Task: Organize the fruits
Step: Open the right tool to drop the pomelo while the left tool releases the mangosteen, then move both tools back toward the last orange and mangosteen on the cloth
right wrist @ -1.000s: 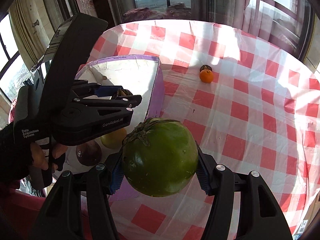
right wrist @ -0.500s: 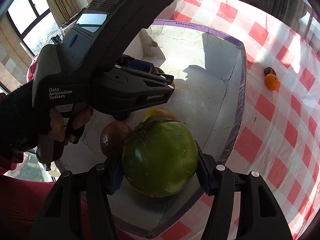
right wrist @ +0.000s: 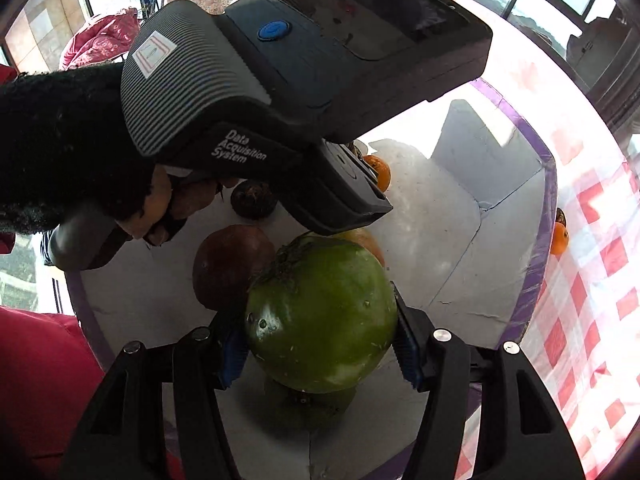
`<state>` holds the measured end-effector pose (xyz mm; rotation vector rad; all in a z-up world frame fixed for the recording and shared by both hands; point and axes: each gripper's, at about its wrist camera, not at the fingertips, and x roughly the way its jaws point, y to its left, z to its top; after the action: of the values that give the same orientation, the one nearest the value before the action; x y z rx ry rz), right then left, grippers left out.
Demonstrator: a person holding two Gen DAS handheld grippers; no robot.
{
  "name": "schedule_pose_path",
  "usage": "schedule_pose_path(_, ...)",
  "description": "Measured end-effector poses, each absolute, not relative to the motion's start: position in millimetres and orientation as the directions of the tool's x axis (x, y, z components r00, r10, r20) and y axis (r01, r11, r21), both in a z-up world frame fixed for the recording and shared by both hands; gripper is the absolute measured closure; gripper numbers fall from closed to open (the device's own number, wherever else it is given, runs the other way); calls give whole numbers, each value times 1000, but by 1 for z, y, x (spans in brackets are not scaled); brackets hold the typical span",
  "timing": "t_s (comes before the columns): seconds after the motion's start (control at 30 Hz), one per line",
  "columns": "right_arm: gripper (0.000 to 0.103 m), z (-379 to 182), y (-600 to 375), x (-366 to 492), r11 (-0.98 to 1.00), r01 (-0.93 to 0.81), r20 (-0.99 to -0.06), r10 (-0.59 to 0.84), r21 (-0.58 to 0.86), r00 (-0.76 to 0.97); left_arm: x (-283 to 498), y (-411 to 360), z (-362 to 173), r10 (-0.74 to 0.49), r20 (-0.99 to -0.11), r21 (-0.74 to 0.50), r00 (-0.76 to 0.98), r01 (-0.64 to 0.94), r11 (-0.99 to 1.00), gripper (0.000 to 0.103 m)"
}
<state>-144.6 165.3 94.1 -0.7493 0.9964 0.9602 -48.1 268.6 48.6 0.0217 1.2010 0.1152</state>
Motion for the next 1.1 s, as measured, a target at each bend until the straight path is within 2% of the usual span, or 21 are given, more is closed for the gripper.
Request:
schedule_pose_path(0.17, 44, 78, 178, -153, 320, -942, -944, 269, -99, 190, -49, 266, 49, 94, -930, 72, 356, -73, 995, 62)
schedule_pose_path(0.43, 43, 72, 193, -144, 326, -943, -962, 271, 67, 25, -50, 270, 46, 79, -932, 58, 353, -67, 996, 62)
schedule_pose_path(0.6, 37, 71, 191, -136, 353, -933, -962, 272, 78, 22, -53, 268, 39, 78, -937, 58, 340, -67, 996, 61)
schedule_pose_path(0.7, 28, 72, 190, -132, 367, -927, -960, 278, 81, 26, -56, 265, 37, 78, -939, 61, 335, -63, 996, 61)
schedule_pose_path(0.8, 25, 76, 187, -127, 382, -920, -954, 298, 93, 27, -53, 262, 39, 86, -933, 69, 349, -60, 996, 51)
schedule_pose_path(0.87, 23, 79, 175, -127, 393, -914, -947, 321, 103, 31, -54, 259, 43, 106, -925, 91, 366, -57, 994, 39)
schedule_pose_path(0.97, 23, 88, 162, -117, 415, -902, -930, 366, 122, 42, -56, 255, 48, 118, -918, 105, 379, -53, 993, 32)
schedule_pose_path(1.1, 23, 104, 147, -105, 444, -882, -896, 440, 159, 60, -58, 252, 52, 133, -913, 120, 386, -56, 991, 29)
